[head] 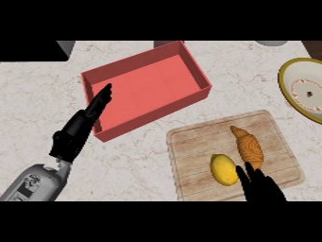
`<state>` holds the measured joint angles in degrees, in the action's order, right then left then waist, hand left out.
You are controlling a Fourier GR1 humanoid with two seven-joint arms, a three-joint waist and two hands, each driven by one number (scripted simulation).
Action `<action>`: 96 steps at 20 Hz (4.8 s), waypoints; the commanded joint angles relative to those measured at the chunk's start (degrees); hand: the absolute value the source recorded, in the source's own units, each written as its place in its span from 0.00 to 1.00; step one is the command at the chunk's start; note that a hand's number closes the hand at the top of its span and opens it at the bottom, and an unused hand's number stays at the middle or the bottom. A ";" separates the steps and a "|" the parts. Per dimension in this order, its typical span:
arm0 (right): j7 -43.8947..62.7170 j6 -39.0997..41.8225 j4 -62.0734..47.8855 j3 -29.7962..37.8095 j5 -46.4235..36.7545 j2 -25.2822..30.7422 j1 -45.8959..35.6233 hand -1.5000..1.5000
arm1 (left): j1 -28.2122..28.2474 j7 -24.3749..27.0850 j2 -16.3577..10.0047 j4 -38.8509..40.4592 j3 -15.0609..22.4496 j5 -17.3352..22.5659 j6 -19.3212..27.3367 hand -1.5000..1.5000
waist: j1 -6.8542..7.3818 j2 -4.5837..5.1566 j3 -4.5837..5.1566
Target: Pick the lemon from the cutting board and place it in the cardboard box
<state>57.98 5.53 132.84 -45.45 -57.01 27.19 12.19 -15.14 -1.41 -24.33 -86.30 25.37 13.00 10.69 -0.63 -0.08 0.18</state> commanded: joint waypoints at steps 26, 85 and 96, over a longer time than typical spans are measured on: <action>-6.96 0.07 -21.77 6.90 -4.83 -16.65 -4.14 0.00 | 3.31 -6.67 7.95 -5.76 -8.73 -9.43 -9.97 0.50 | 0.54 0.02 -0.20; -32.66 10.40 -28.04 -3.39 -10.42 -27.16 -33.87 1.00 | 4.47 -5.28 14.69 -4.56 -20.58 -16.97 -20.95 0.50 | 0.48 -0.15 -0.18; -18.53 12.25 -10.76 1.32 1.06 -27.19 -41.75 1.00 | 1.40 -7.08 18.47 -3.58 -19.03 -18.16 -19.60 0.50 | 0.81 -0.05 -0.16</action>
<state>33.26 19.07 119.04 -45.25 -59.02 0.04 -26.42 -11.96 -6.09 -6.43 -88.66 6.42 -5.92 -8.31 -0.01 -0.13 0.02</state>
